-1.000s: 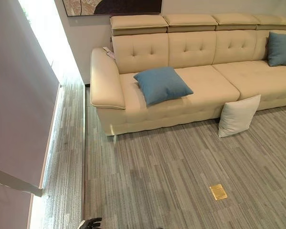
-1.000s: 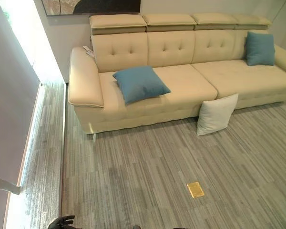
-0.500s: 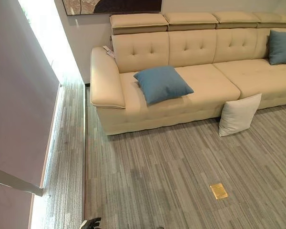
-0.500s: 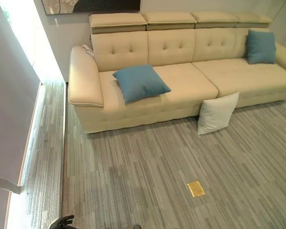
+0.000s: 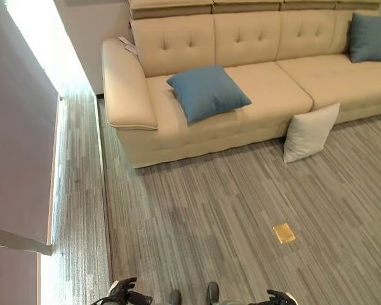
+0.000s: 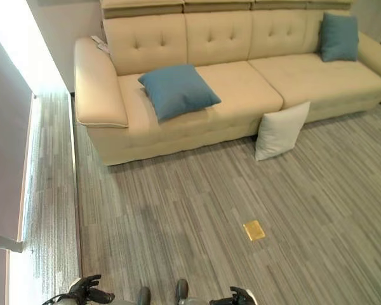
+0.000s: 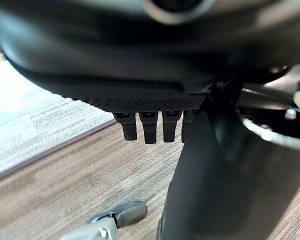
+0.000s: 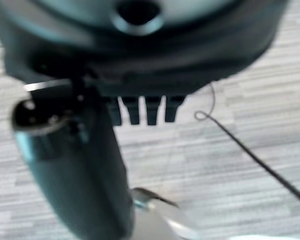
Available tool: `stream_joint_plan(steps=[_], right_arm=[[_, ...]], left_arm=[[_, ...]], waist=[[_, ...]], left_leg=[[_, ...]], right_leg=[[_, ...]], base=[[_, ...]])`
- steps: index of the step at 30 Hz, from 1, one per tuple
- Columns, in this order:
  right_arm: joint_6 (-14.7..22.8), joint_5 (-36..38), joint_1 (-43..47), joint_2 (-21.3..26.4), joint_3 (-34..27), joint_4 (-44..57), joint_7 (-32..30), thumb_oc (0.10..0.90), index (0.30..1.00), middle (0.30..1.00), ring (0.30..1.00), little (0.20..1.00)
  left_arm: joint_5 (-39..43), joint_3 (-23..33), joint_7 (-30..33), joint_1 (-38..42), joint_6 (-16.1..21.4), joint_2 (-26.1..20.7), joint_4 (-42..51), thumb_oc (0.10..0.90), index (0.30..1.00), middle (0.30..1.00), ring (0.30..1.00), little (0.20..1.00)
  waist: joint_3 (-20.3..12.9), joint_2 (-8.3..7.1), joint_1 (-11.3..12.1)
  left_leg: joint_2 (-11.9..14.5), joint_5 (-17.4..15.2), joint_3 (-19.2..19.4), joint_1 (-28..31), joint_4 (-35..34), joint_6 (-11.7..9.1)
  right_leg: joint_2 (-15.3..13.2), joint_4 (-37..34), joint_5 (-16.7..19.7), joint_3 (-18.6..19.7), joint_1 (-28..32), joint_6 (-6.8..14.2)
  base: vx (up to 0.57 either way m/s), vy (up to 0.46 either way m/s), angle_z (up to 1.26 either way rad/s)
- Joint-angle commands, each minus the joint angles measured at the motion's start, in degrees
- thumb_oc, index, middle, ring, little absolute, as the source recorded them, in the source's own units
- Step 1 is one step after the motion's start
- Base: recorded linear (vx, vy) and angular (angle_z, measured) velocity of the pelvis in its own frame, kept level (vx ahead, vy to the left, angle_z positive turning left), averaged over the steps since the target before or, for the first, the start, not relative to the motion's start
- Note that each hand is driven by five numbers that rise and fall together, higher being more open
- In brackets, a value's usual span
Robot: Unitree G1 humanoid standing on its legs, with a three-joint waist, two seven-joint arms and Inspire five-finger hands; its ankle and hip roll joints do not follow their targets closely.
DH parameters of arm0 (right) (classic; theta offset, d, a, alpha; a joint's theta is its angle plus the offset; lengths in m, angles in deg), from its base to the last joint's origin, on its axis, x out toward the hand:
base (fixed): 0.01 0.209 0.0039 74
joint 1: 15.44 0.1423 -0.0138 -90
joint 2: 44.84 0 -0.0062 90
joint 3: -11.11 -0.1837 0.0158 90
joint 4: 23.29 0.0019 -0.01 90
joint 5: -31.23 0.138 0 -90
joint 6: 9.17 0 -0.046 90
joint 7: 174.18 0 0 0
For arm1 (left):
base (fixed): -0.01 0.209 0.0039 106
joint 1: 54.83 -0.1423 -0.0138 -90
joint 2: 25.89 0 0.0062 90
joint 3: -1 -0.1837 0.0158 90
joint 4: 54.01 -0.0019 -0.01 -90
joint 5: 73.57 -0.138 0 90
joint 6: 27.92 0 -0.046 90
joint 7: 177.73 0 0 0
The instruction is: Pick up all the scattered cushions and arrange them neatly on the sofa.
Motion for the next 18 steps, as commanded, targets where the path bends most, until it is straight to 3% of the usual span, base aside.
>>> stream_joint_plan(steps=[1, 2, 4, 5, 7, 11, 12, 14, 16, 18], right_arm=[[0.42, -0.56, -1.52, 1.68, 2.3, 1.2, -0.97, 0.8, 0.9, 0.9, 0.9, 0.9], [0.8, -0.38, -1.8, 1.84, 3.06, 2.19, -1.14, 0.8, 0.9, 0.9, 0.9, 0.9], [0.86, -0.32, -1.89, 1.82, 3.26, 2.15, -1.01, 0.8, 0.9, 0.9, 0.9, 0.9], [0.79, -0.5, -1.76, 1.78, 3.67, 2.21, -0.9, 0.8, 0.9, 0.9, 0.9, 0.9], [0.75, -0.58, -2.16, 2.0, 3.77, 2.3, -0.79, 0.8, 0.9, 0.9, 0.9, 0.9], [0.65, -0.42, -2.64, 1.62, 4.03, 2.01, -0.47, 0.8, 0.9, 0.9, 0.9, 0.9], [0.94, -0.01, -3.09, 1.74, 3.98, 2.01, -0.33, 0.8, 0.9, 0.9, 0.9, 0.9], [1.01, 0.19, -3.39, 1.71, 3.68, 1.78, -0.3, 0.8, 0.9, 0.9, 0.9, 0.9], [1.21, 0.46, -2.79, 2.05, 3.49, 1.86, -0.4, 0.8, 0.9, 0.9, 0.9, 0.9], [1.11, 1.19, -2.38, 2.55, 3.11, 1.64, -0.67, 0.8, 0.9, 0.9, 0.9, 0.9]], left_arm=[[-1.05, -1.3, 0.85, 0.12, 0.41, -0.42, -1.29, 0.8, 0.9, 0.9, 0.9, 0.9], [-0.09, -2.04, 0.78, 0.91, 0.87, -0.51, -0.15, 0.8, 0.9, 0.9, 0.9, 0.9], [-0.19, -2.19, 0.73, 0.87, 0.85, -0.49, -0.14, 0.8, 0.9, 0.9, 0.9, 0.9], [-0.05, -2.11, 0.75, 1.09, 0.86, -0.35, -0.09, 0.8, 0.9, 0.9, 0.9, 0.9], [0.0, -2.07, 0.48, 1.45, 0.82, -0.22, -0.12, 0.8, 0.9, 0.9, 0.9, 0.9], [0.08, -2.21, 0.64, 1.22, 0.95, 0.6, -0.24, 0.8, 0.9, 0.9, 0.9, 0.9], [0.04, -2.34, 0.53, 1.16, 1.26, 0.89, -0.27, 0.8, 0.9, 0.9, 0.9, 0.9], [-0.03, -2.67, 0.39, 1.37, 1.34, 1.09, -0.19, 0.8, 0.9, 0.9, 0.9, 0.9], [0.17, -3.18, 0.32, 2.25, 1.29, 1.25, 0.36, 0.8, 0.9, 0.9, 0.9, 0.9], [0.65, -3.79, 0.5, 2.95, 1.12, 1.4, 0.72, 0.8, 0.9, 0.9, 0.9, 0.9]], waist=[[-1.16, -0.24, 0.71], [-0.77, -0.48, 0.44], [-1.04, -0.76, 0.37], [-1.34, -1.43, -0.03], [-1.35, -1.72, -0.38], [-2.02, -1.89, -0.75], [-2.71, -1.75, -0.99], [-2.54, -1.86, -1.24], [-1.24, -2.68, -1.09], [-0.12, -4.07, -0.38]], left_leg=[[-2.05, -6.02, -0.45, -3.31, 3.64, -0.19], [-2.14, -8.25, -0.58, -3.11, 5.99, 0.25], [-2.21, -8.45, -0.61, -2.61, 5.64, 0.09], [-2.67, -9.23, -0.69, -1.29, 4.72, -0.22], [-2.92, -10.47, -1.69, 0.09, 4.91, -0.63], [-2.44, -12.09, -2.45, 2.13, 5.14, -1.33], [-1.48, -12.75, -2.19, 2.72, 6.11, -2.74], [-0.65, -11.85, -1.51, 1.22, 10.81, -4.79], [0.46, -8.57, -0.5, -5.24, 21.73, -6.7], [1.73, -7.46, 1.12, -12.5, 30.49, -5.83]], right_leg=[[-4.29, 5.66, -0.03, 0.9, -0.1, 3.25], [-3.4, 5.2, -2.29, -0.89, -2.29, 2.03], [-2.55, 3.35, -2.14, -0.88, -1.92, 2.06], [-0.79, -1.35, -0.72, -1.48, -3.45, 2.47], [-0.42, -5.28, -0.39, -3.33, -2.63, 2.82], [1.31, -4.68, -1.4, -1.24, -1.05, 1.46], [1.54, -5.17, -2.15, -1.93, 0.39, 0.66], [1.7, -5.65, -2.96, -1.63, 2.27, -0.05], [1.24, -6.22, -3.75, -1.87, 3.76, -1.28], [0.33, -7.05, -4.81, -2.3, 5.58, -2.59]], base=[[0.22, 0.055, -0.04], [0.22, 0.054, -0.08], [0.25, -0.042, -0.09], [0.29, -0.102, -0.08], [0.24, -0.093, -0.01], [0.25, -0.093, 0.3], [0.25, -0.129, 0.27], [0.25, -0.151, 0.21], [0.11, -0.167, 0.31], [0.13, -0.176, 0.2]])
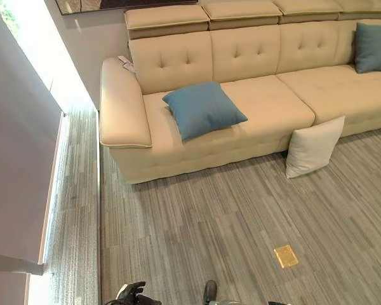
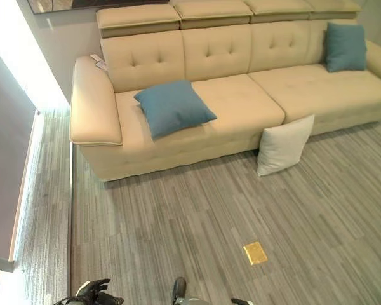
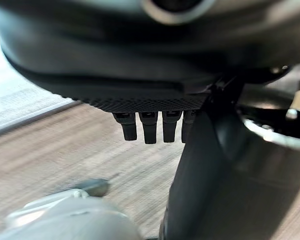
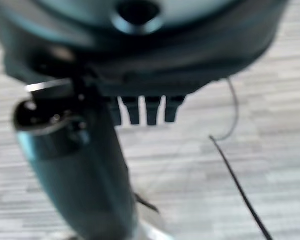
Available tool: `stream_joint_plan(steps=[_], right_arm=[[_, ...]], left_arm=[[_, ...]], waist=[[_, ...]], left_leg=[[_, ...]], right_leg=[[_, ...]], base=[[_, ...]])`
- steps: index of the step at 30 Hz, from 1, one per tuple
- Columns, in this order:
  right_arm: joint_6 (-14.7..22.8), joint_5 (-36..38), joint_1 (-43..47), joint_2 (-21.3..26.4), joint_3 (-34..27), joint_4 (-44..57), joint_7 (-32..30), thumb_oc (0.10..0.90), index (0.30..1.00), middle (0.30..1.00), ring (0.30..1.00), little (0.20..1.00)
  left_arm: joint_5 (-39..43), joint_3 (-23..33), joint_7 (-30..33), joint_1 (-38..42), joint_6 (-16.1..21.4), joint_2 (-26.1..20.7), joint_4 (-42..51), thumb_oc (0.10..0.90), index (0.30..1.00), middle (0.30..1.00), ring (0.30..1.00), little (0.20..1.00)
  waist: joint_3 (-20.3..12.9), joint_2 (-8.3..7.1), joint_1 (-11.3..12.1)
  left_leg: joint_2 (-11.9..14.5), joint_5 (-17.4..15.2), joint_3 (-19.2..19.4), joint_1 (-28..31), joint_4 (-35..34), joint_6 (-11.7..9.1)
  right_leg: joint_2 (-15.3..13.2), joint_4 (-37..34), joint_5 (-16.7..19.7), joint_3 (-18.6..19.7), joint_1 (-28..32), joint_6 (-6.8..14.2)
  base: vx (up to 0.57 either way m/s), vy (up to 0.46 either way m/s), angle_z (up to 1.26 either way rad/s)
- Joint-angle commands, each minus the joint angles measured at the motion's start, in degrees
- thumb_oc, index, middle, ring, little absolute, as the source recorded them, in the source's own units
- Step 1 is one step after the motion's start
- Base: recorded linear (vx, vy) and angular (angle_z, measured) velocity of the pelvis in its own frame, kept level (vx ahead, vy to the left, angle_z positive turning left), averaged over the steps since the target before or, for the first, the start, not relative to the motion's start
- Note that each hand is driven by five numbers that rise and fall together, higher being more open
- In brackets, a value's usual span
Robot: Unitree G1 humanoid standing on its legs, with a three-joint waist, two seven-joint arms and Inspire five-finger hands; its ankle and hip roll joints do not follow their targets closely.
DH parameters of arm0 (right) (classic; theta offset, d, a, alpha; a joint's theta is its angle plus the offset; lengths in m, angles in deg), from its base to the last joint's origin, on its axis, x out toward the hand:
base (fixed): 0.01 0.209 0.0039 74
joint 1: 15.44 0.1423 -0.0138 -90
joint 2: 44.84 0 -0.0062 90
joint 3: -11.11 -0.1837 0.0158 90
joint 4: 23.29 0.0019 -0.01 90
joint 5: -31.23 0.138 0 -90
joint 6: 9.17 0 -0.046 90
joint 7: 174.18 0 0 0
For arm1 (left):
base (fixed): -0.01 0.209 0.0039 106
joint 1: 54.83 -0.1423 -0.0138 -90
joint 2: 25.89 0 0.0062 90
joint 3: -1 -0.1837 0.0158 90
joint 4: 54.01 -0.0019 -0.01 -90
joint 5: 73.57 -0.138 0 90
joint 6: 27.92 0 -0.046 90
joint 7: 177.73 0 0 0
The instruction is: Pick up all the scattered cushions and arrange them neatly on the sofa.
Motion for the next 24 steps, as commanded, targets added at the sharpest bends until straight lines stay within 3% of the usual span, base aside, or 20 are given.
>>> stream_joint_plan(steps=[1, 5, 8, 12, 15, 17, 20, 21, 24], right_arm=[[0.87, 1.17, 0.99, 2.31, -0.45, -0.19, -0.85, 0.8, 0.9, 0.9, 0.9, 0.9], [0.93, 1.39, 0.31, 2.51, -0.71, -0.44, -0.79, 0.8, 0.9, 0.9, 0.9, 0.9], [0.84, 1.15, -0.19, 2.47, -1.19, -1.24, -1.01, 0.8, 0.9, 0.9, 0.9, 0.9], [0.66, 0.82, -0.61, 2.24, -1.35, -1.5, -1.08, 0.8, 0.9, 0.9, 0.9, 0.9], [0.4, 0.15, -1.41, 1.46, -1.74, -2.32, -0.85, 0.8, 0.9, 0.9, 0.9, 0.9], [0.58, -0.72, -1.44, 1.36, -1.57, -2.19, -0.55, 0.8, 0.9, 0.9, 0.9, 0.9], [0.84, -1.01, 0.29, 1.21, -0.51, -0.13, -0.38, 0.8, 0.9, 0.9, 0.9, 0.9], [0.91, -0.98, 0.47, 1.07, -0.37, 0.15, -0.48, 0.8, 0.9, 0.9, 0.9, 0.9], [0.68, -1.92, 0.89, 1.03, 0.75, -0.11, -0.79, 0.8, 0.9, 0.9, 0.9, 0.9]], left_arm=[[0.43, -2.36, 0.55, 2.43, 0.96, -0.4, 0.83, 0.8, 0.9, 0.9, 0.9, 0.9], [0.87, -2.22, 0.23, 1.86, 0.83, -0.21, 1.06, 0.8, 0.9, 0.9, 0.9, 0.9], [0.27, -1.53, 0.51, 1.03, 0.75, -0.29, 0.25, 0.8, 0.9, 0.9, 0.9, 0.9], [0.17, -1.26, 0.53, 0.43, 0.83, -0.33, -0.06, 0.8, 0.9, 0.9, 0.9, 0.9], [-0.93, -0.69, 0.42, -0.79, 0.16, -0.27, -1.61, 0.8, 0.9, 0.9, 0.9, 0.9], [-1.61, -0.83, 0.22, -0.71, 0.18, -0.38, -1.85, 0.8, 0.9, 0.9, 0.9, 0.9], [-1.51, -1.78, 0.45, 0.81, 0.07, -1.51, -0.84, 0.8, 0.9, 0.9, 0.9, 0.9], [-1.29, -1.87, 0.47, 1.14, 0.19, -1.63, -0.49, 0.8, 0.9, 0.9, 0.9, 0.9], [-0.16, -1.59, 0.72, 1.3, 0.28, -1.82, -0.06, 0.8, 0.9, 0.9, 0.9, 0.9]], waist=[[2.7, -0.67, -0.09], [1.91, -0.98, 0.74], [1.18, 0.04, 2.06], [0.74, 0.4, 3.28], [-1.35, 0.35, 3.75], [-1.81, 0.55, 3.92], [0.53, 2.03, 2.18], [0.97, 2.4, 2.07], [0.61, 3.07, 1.53]], left_leg=[[-2.31, 0.52, 3.22, -4.96, -0.24, 3.86], [-2.97, -0.83, 4.0, -7.48, -8.72, 5.07], [-2.75, 6.18, 4.31, -10.88, -18.4, 3.78], [-3.12, 7.88, 4.21, -12.0, -21.15, 3.66], [-4.27, 7.91, 3.56, -10.03, -22.35, 4.68], [-4.68, 7.05, 4.27, -8.06, -23.01, 5.57], [-4.63, 5.93, 4.46, -4.29, -23.81, 7.78], [-4.47, 5.54, 4.66, -3.49, -23.98, 8.1], [-4.1, 4.89, 4.53, 0.31, -26.43, 7.65]], right_leg=[[-1.96, 6.48, -9.26, 3.89, 1.08, 7.35], [-2.07, 4.91, -11.08, 3.34, 3.81, 7.54], [-0.3, 2.86, -13.12, 3.87, 7.61, 7.82], [0.13, 2.36, -14.36, 5.28, 10.5, 8.26], [-1.75, 3.12, -14.93, 5.82, 12.46, 9.66], [-3.56, 6.82, -14.11, 5.51, 11.11, 10.96], [-5.29, 24.26, -8.12, 6.69, 1.67, 12.3], [-5.67, 26.45, -7.87, 6.23, 0.0, 12.14], [-4.75, 21.74, -10.21, 2.59, -2.98, 10.43]], base=[[0.15, -0.099, 0.24], [0.23, 0.004, 0.25], [0.29, 0.052, 0.12], [0.22, 0.085, -0.06], [0.33, 0.208, -0.4], [0.21, 0.209, -0.34], [0.12, 0.226, -0.27], [0.12, 0.176, 0.07], [0.29, 0.04, 0.07]])
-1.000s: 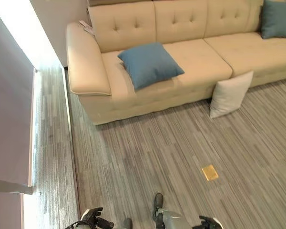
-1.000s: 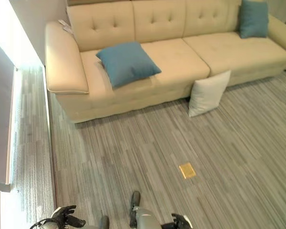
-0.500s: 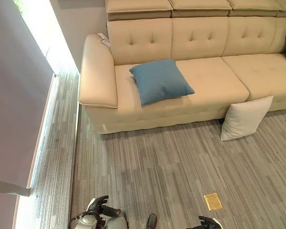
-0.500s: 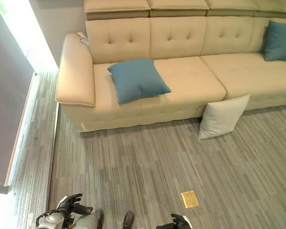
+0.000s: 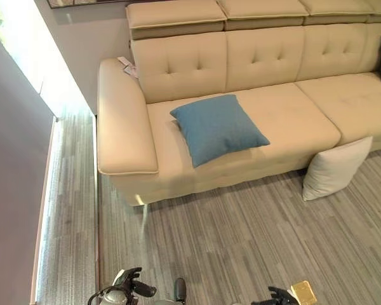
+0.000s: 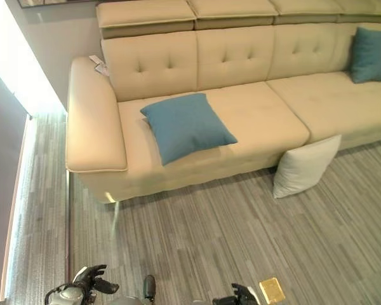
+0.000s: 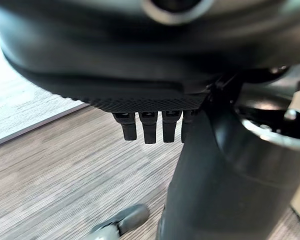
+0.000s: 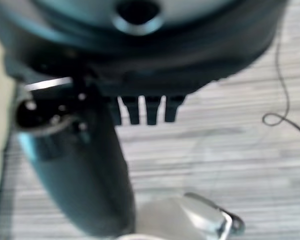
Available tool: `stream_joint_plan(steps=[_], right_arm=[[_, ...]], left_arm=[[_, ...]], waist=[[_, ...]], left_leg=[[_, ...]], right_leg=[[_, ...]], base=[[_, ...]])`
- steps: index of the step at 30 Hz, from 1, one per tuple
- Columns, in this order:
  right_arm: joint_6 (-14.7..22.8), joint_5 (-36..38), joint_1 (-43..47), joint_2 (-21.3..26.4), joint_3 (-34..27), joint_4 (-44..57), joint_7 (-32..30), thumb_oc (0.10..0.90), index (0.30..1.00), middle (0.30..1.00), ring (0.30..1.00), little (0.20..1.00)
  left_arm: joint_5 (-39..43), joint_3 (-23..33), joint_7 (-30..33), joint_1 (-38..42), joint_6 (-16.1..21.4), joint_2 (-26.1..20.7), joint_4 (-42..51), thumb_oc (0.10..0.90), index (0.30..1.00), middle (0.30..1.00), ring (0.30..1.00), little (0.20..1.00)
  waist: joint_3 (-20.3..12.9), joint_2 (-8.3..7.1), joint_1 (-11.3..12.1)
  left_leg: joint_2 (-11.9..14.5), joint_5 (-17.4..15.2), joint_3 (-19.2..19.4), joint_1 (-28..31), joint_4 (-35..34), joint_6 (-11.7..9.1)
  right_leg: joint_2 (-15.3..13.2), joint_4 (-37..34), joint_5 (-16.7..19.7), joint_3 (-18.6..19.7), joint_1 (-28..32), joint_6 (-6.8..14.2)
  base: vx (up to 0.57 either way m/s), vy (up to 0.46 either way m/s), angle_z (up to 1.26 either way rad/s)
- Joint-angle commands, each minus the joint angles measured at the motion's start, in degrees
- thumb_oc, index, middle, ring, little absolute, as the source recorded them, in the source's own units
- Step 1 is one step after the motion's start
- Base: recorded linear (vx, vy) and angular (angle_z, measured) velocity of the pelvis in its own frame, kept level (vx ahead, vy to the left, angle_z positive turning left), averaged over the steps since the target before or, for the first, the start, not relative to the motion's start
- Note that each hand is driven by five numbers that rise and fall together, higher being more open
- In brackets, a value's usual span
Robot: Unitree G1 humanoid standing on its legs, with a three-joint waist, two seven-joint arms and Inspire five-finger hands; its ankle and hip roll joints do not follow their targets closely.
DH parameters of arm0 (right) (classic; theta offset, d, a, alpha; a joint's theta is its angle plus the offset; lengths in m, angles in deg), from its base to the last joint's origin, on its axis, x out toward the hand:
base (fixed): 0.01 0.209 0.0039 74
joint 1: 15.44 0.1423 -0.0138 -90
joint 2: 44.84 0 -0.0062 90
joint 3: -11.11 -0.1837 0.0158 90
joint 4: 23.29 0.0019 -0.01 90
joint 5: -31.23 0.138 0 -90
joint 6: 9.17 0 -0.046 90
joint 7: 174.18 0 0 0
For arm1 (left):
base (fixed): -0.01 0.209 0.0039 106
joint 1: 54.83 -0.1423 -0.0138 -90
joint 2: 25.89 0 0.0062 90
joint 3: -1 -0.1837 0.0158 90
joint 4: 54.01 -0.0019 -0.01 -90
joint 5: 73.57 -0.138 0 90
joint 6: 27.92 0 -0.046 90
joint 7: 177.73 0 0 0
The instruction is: Pick up all the scattered cushions and arrange them neatly on the sofa.
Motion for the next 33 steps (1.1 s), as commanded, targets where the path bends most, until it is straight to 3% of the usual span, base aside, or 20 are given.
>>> stream_joint_plan(steps=[1, 5, 8, 12, 13, 16, 19, 22, 24, 26, 27, 30, 33], right_arm=[[-0.28, -1.63, -2.0, 0.24, 2.26, -0.16, -0.3, 0.8, 0.9, 0.9, 0.9, 0.9], [-0.5, -2.05, -1.47, 0.31, 2.77, 0.1, -0.39, 0.8, 0.9, 0.9, 0.9, 0.9], [-0.72, -1.95, -2.08, 0.32, 2.72, -0.54, -0.29, 0.8, 0.9, 0.9, 0.9, 0.9], [-0.77, -1.57, -3.01, 0.45, 2.27, -1.53, -0.13, 0.8, 0.9, 0.9, 0.9, 0.9], [-0.74, -1.35, -3.01, 0.56, 2.09, -1.55, 0.1, 0.8, 0.9, 0.9, 0.9, 0.9], [-0.39, -0.63, -2.32, 1.09, 1.86, -1.07, -0.09, 0.8, 0.9, 0.9, 0.9, 0.9], [-0.51, 0.14, -2.32, 1.71, 1.37, -0.85, -0.2, 0.8, 0.9, 0.9, 0.9, 0.9], [-0.38, 0.64, -2.78, 2.0, 1.22, -0.76, -0.27, 0.8, 0.9, 0.9, 0.9, 0.9], [-0.36, 0.51, -3.1, 2.03, 1.2, -0.81, -0.23, 0.8, 0.9, 0.9, 0.9, 0.9], [-0.41, 0.29, -3.42, 2.07, 1.09, -1.2, -0.33, 0.8, 0.9, 0.9, 0.9, 0.9], [-0.24, 0.23, -3.41, 2.07, 1.06, -1.49, -0.66, 0.8, 0.9, 0.9, 0.9, 0.9], [-0.31, -0.04, -3.3, 1.58, 1.23, -1.89, -0.69, 0.8, 0.9, 0.9, 0.9, 0.9], [-0.3, -0.81, -3.94, 0.91, 1.43, -2.33, -0.67, 0.8, 0.9, 0.9, 0.9, 0.9]], left_arm=[[0.5, 1.58, 0.76, -1.36, 1.0, -0.02, -0.56, 0.8, 0.9, 0.9, 0.9, 0.9], [0.53, 1.98, 0.96, -1.27, 1.11, 0.41, -1.56, 0.8, 0.9, 0.9, 0.9, 0.9], [-0.91, 1.81, 0.73, -1.58, 1.23, 0.57, -2.19, 0.8, 0.9, 0.9, 0.9, 0.9], [-0.61, 2.74, 0.6, -2.71, 1.0, 1.38, -2.89, 0.8, 0.9, 0.9, 0.9, 0.9], [-0.45, 2.84, 0.49, -2.76, 0.97, 1.57, -2.94, 0.8, 0.9, 0.9, 0.9, 0.9], [-0.19, 2.15, 0.23, -2.02, 1.04, 1.79, -2.23, 0.8, 0.9, 0.9, 0.9, 0.9], [0.24, 1.4, 0.16, -1.5, 0.91, 1.82, -1.24, 0.8, 0.9, 0.9, 0.9, 0.9], [0.45, 0.83, 0.02, -1.69, 0.98, 2.12, -0.83, 0.8, 0.9, 0.9, 0.9, 0.9], [0.18, 0.85, 0.09, -1.8, 0.93, 2.16, -0.97, 0.8, 0.9, 0.9, 0.9, 0.9], [-0.56, 0.88, 0.17, -2.11, 0.82, 2.19, -1.1, 0.8, 0.9, 0.9, 0.9, 0.9], [-0.65, 1.0, 0.3, -2.35, 0.95, 2.31, -0.97, 0.8, 0.9, 0.9, 0.9, 0.9], [-0.34, 1.84, 0.17, -2.97, 0.87, 2.52, -1.53, 0.8, 0.9, 0.9, 0.9, 0.9], [-0.84, 2.8, 0.06, -4.23, 0.46, 2.46, -2.65, 0.8, 0.9, 0.9, 0.9, 0.9]], waist=[[-0.13, 0.02, 0.33], [1.12, -1.08, -0.99], [0.83, -1.74, -1.51], [-0.48, -1.9, -1.42], [-0.15, -1.98, -1.35], [1.57, -3.41, -0.71], [2.26, -4.62, 0.03], [1.57, -4.62, 0.69], [1.13, -4.35, 0.7], [0.43, -3.45, 1.1], [0.41, -2.75, 1.87], [-0.08, -2.08, 3.24], [-1.8, -2.41, 3.68]], left_leg=[[1.96, -6.61, -0.4, -1.17, 3.53, -6.57], [0.45, -8.59, -1.08, 3.0, 2.04, -7.34], [-0.18, -10.48, -1.81, 5.37, 1.89, -7.62], [1.42, -13.35, -1.79, 6.86, 4.91, -8.94], [1.94, -13.96, -1.64, 6.28, 8.45, -9.6], [2.91, -9.79, -1.61, -2.56, 24.91, -11.21], [3.82, -8.9, -0.81, -8.7, 32.66, -10.48], [2.26, -11.81, -0.58, -10.06, 26.23, -9.06], [2.0, -11.32, -0.49, -9.58, 23.28, -9.06], [1.89, -8.01, 0.38, -10.76, 16.07, -9.37], [1.01, -4.54, 1.14, -12.05, 11.4, -9.85], [0.1, -3.07, 1.01, -12.62, 7.75, -9.69], [-0.47, -2.7, 0.67, -10.98, 6.64, -8.73]], right_leg=[[5.0, -18.02, 6.26, -2.37, 2.23, -1.79], [5.97, -30.64, 11.55, -5.7, -0.52, 0.05], [6.25, -33.98, 12.63, -4.15, 1.09, 0.09], [6.49, -32.91, 11.88, -3.8, 3.93, -1.5], [6.63, -32.63, 11.25, -3.31, 5.01, -2.05], [5.98, -32.6, 9.98, -2.73, 7.04, -3.72], [5.84, -32.97, 8.27, -2.19, 8.99, -5.11], [6.14, -33.62, 6.94, -1.77, 10.97, -4.82], [6.5, -34.01, 6.54, -1.86, 11.59, -4.67], [8.05, -35.28, 5.77, -1.95, 13.12, -4.34], [9.56, -36.6, 5.19, -1.28, 15.16, -4.08], [11.34, -37.63, 3.95, 0.82, 17.91, -3.83], [10.53, -37.44, 2.62, 1.19, 19.47, -3.26]], base=[[0.25, -0.052, -0.15], [0.25, -0.081, -0.16], [0.3, -0.128, 0.18], [0.28, -0.161, 0.2], [0.24, -0.185, 0.03], [0.15, -0.207, 0.06], [0.17, -0.153, -0.01], [0.26, -0.022, -0.05], [0.19, 0.012, -0.04], [0.28, 0.02, 0.05], [0.35, 0.032, 0.19], [0.26, 0.046, -0.09], [0.34, 0.134, -0.64]])
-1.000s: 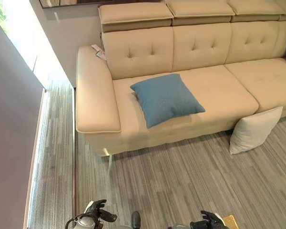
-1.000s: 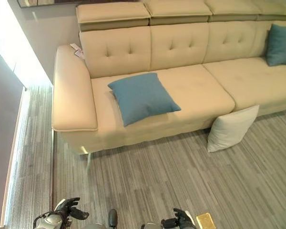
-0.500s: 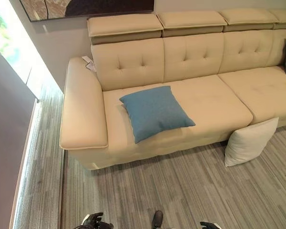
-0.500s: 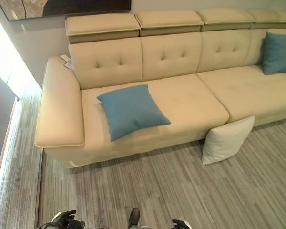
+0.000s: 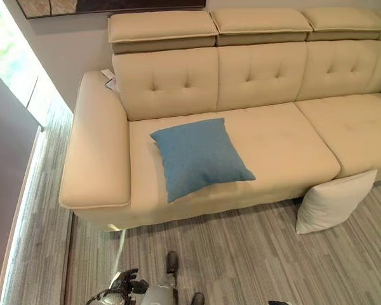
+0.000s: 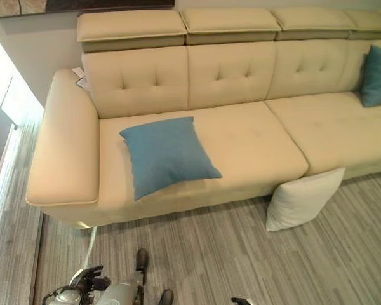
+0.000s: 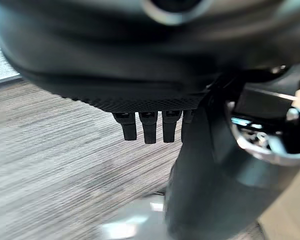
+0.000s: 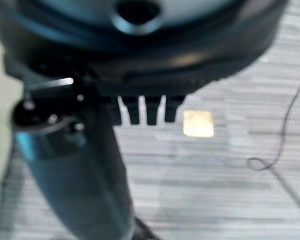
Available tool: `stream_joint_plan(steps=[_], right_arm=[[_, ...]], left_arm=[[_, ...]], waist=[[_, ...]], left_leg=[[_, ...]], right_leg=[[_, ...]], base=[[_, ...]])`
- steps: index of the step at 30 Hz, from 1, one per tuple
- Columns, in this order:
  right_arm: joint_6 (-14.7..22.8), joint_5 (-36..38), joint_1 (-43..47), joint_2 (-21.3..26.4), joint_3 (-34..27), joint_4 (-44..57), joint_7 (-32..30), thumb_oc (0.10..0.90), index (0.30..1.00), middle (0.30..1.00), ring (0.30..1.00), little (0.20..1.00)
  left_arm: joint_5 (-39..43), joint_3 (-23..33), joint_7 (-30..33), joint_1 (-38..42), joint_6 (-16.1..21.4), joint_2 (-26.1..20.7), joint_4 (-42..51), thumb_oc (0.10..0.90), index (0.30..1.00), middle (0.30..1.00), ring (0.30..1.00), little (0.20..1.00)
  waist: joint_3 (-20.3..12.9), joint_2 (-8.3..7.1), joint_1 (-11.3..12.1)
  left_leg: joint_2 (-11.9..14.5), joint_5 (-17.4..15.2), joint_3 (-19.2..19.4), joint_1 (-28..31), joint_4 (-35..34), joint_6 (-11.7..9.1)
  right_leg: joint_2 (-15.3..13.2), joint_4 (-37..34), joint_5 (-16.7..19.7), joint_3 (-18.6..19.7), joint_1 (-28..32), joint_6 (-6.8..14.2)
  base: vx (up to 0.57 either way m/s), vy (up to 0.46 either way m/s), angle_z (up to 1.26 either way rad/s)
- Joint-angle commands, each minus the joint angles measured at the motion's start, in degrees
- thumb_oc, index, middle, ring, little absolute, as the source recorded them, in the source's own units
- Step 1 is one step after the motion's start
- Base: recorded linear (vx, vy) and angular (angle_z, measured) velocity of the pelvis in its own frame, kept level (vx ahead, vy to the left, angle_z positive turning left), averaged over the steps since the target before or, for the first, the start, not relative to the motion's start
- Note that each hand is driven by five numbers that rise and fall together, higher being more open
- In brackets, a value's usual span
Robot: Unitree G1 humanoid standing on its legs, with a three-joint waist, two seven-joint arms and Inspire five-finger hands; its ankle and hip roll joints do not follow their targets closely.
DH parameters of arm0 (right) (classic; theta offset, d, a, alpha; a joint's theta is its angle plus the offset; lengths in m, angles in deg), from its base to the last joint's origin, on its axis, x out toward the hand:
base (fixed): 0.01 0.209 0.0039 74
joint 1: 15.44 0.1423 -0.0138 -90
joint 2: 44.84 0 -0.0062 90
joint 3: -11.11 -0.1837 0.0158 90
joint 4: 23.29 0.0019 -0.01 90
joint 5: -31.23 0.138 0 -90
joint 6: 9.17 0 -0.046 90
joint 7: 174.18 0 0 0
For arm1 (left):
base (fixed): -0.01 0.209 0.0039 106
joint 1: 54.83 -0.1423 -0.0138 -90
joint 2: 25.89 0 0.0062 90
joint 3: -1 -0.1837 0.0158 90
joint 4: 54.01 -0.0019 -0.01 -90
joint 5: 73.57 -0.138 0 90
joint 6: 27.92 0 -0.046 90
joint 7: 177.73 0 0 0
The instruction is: Pick up all the scattered cushions and arrange them neatly on the sofa.
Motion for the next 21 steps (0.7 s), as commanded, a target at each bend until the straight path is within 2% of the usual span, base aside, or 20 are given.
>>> stream_joint_plan(steps=[1, 2, 3, 4, 6, 7, 9, 10, 11, 12, 13, 15, 16, 17, 20, 21], right_arm=[[0.55, 0.29, -2.93, 1.55, -0.73, 2.25, -0.87, 0.8, 0.9, 0.9, 0.9, 0.9], [0.64, -0.04, -3.08, 1.51, -0.79, 2.36, -0.72, 0.8, 0.9, 0.9, 0.9, 0.9], [0.6, -0.37, -2.96, 1.44, -0.67, 2.49, -0.37, 0.8, 0.9, 0.9, 0.9, 0.9], [0.6, -0.37, -2.95, 1.44, -0.68, 2.49, -0.37, 0.8, 0.9, 0.9, 0.9, 0.9], [0.75, -0.57, -2.11, 1.49, -0.55, 3.13, -0.35, 0.8, 0.9, 0.9, 0.9, 0.9], [0.92, -0.1, -1.45, 1.52, -0.47, 3.97, -0.36, 0.8, 0.9, 0.9, 0.9, 0.9], [0.93, -0.03, -1.43, 1.41, -0.37, 4.13, -0.42, 0.8, 0.9, 0.9, 0.9, 0.9], [0.99, -0.11, -1.53, 1.37, -0.34, 4.27, -0.65, 0.8, 0.9, 0.9, 0.9, 0.9], [0.86, -0.26, -1.52, 1.39, -0.27, 4.07, -0.79, 0.8, 0.9, 0.9, 0.9, 0.9], [0.86, -0.26, -1.54, 1.4, -0.26, 4.06, -0.8, 0.8, 0.9, 0.9, 0.9, 0.9], [0.69, -0.31, -1.46, 1.35, -0.15, 3.95, -0.69, 0.8, 0.9, 0.9, 0.9, 0.9], [0.69, -0.31, -1.44, 1.36, -0.16, 3.95, -0.69, 0.8, 0.9, 0.9, 0.9, 0.9], [0.46, -0.02, -1.39, 1.3, -0.14, 3.79, -0.57, 0.8, 0.9, 0.9, 0.9, 0.9], [0.36, 0.1, -1.38, 1.3, -0.18, 3.68, -0.5, 0.8, 0.9, 0.9, 0.9, 0.9], [0.1, 0.13, -1.43, 1.25, -0.05, 3.54, -0.45, 0.8, 0.9, 0.9, 0.9, 0.9], [0.04, -0.08, -1.87, 1.12, 0.03, 3.16, -0.45, 0.8, 0.9, 0.9, 0.9, 0.9]], left_arm=[[-0.92, -1.57, 0.05, 1.11, 0.92, 1.56, -1.7, 0.8, 0.9, 0.9, 0.9, 0.9], [-0.91, -1.48, -0.04, 1.03, 1.07, 1.36, -1.6, 0.8, 0.9, 0.9, 0.9, 0.9], [-0.94, -1.69, -0.13, 1.5, 0.98, 0.99, -1.3, 0.8, 0.9, 0.9, 0.9, 0.9], [-0.94, -1.69, -0.13, 1.5, 0.98, 0.98, -1.3, 0.8, 0.9, 0.9, 0.9, 0.9], [-0.32, -1.58, 0.09, 2.61, 0.97, 0.35, -0.49, 0.8, 0.9, 0.9, 0.9, 0.9], [0.48, -2.08, 0.19, 3.58, 1.08, -0.24, 0.22, 0.8, 0.9, 0.9, 0.9, 0.9], [0.75, -2.09, 0.28, 3.67, 1.18, -0.4, 0.38, 0.8, 0.9, 0.9, 0.9, 0.9], [1.08, -2.13, 0.36, 3.73, 1.25, -0.54, 0.48, 0.8, 0.9, 0.9, 0.9, 0.9], [1.33, -1.97, 0.61, 3.63, 1.32, -0.62, 0.24, 0.8, 0.9, 0.9, 0.9, 0.9], [1.33, -1.97, 0.61, 3.62, 1.32, -0.62, 0.24, 0.8, 0.9, 0.9, 0.9, 0.9], [1.18, -2.08, 0.74, 3.53, 1.62, -0.54, -0.11, 0.8, 0.9, 0.9, 0.9, 0.9], [1.18, -2.08, 0.74, 3.55, 1.62, -0.53, -0.12, 0.8, 0.9, 0.9, 0.9, 0.9], [1.09, -1.92, 0.95, 3.29, 1.71, -0.43, -0.66, 0.8, 0.9, 0.9, 0.9, 0.9], [0.93, -1.8, 1.02, 3.22, 1.77, -0.41, -0.97, 0.8, 0.9, 0.9, 0.9, 0.9], [0.82, -1.52, 1.06, 3.01, 1.77, -0.53, -1.48, 0.8, 0.9, 0.9, 0.9, 0.9], [0.66, -1.09, 1.05, 2.66, 1.73, -0.47, -1.68, 0.8, 0.9, 0.9, 0.9, 0.9]], waist=[[-3.52, 0.78, 1.71], [-3.97, 0.62, 2.22], [-4.08, 0.56, 2.5], [-4.09, 0.54, 2.51], [-3.07, 1.22, 1.99], [-1.69, 2.06, 0.74], [-1.31, 2.47, 0.31], [-1.28, 3.01, 0.12], [-1.48, 3.38, -0.14], [-1.38, 3.41, -0.24], [-1.09, 3.36, -1.15], [-1.27, 3.43, -1.15], [-1.07, 2.68, -2.3], [-1.19, 2.28, -2.7], [-0.79, 2.0, -2.72], [-0.98, 1.41, -2.32]], left_leg=[[-1.18, -6.29, -0.46, 1.94, 3.1, 1.12], [-1.25, -6.82, 0.07, 2.42, 3.18, 1.5], [-1.1, -7.77, 0.23, 3.69, 3.05, 2.09], [-1.12, -7.77, 0.26, 3.67, 3.05, 2.1], [-0.57, -8.82, -0.06, 4.86, 3.25, 3.11], [-0.23, -9.04, -1.05, 6.14, 3.38, 3.82], [0.05, -9.22, -1.55, 6.95, 3.24, 3.97], [0.42, -9.54, -1.92, 7.9, 2.99, 3.91], [0.66, -10.03, -2.44, 9.57, 2.22, 3.52], [0.66, -10.04, -2.55, 9.75, 2.16, 3.48], [0.26, -10.34, -3.24, 11.41, 1.31, 3.11], [0.35, -10.28, -3.26, 11.18, 1.33, 3.1], [-0.66, -10.77, -4.28, 12.68, 0.81, 2.78], [-1.11, -11.03, -4.83, 13.17, 0.51, 2.67], [-1.18, -11.59, -5.26, 14.36, 0.42, 2.5], [-1.38, -12.21, -5.44, 15.11, 0.6, 2.48]], right_leg=[[-2.34, 5.65, -5.48, 4.09, -1.54, 6.17], [-3.17, 6.94, -6.02, 3.85, -1.6, 6.79], [-4.62, 12.77, -5.98, 2.95, -3.18, 7.61], [-4.66, 12.94, -6.08, 2.97, -3.28, 7.63], [-5.96, 22.88, -4.53, 2.16, -8.87, 9.04], [-6.75, 30.77, -1.77, 1.83, -13.53, 9.98], [-7.37, 33.25, -1.46, 1.44, -15.29, 9.38], [-8.02, 32.93, -1.93, 0.55, -16.52, 8.36], [-9.18, 28.76, -2.83, -1.26, -17.49, 7.35], [-9.17, 28.69, -2.88, -1.37, -17.27, 7.33], [-8.95, 24.02, -1.94, -0.26, -18.3, 7.82], [-8.85, 23.74, -1.69, -0.31, -18.39, 7.8], [-7.46, 16.42, 1.01, 4.6, -19.1, 9.38], [-6.79, 13.71, 2.29, 7.09, -19.58, 9.98], [-6.37, 12.16, 3.52, 8.36, -19.94, 10.28], [-6.96, 10.37, 4.24, 7.96, -18.38, 10.13]], base=[[0.25, 0.148, -0.44], [0.27, 0.181, -0.26], [0.2, 0.143, -0.23], [0.15, 0.13, -0.18], [0.05, 0.118, 0.02], [0.03, 0.1, 0.2], [0.08, 0.054, 0.45], [0.22, -0.011, 0.48], [0.18, -0.033, 0.35], [0.24, -0.085, 0.26], [0.11, -0.046, 0.31], [0.11, -0.046, 0.31], [0.17, -0.079, 0.28], [0.21, -0.111, 0.41], [0.11, -0.088, 0.34], [0.11, -0.128, 0.08]])
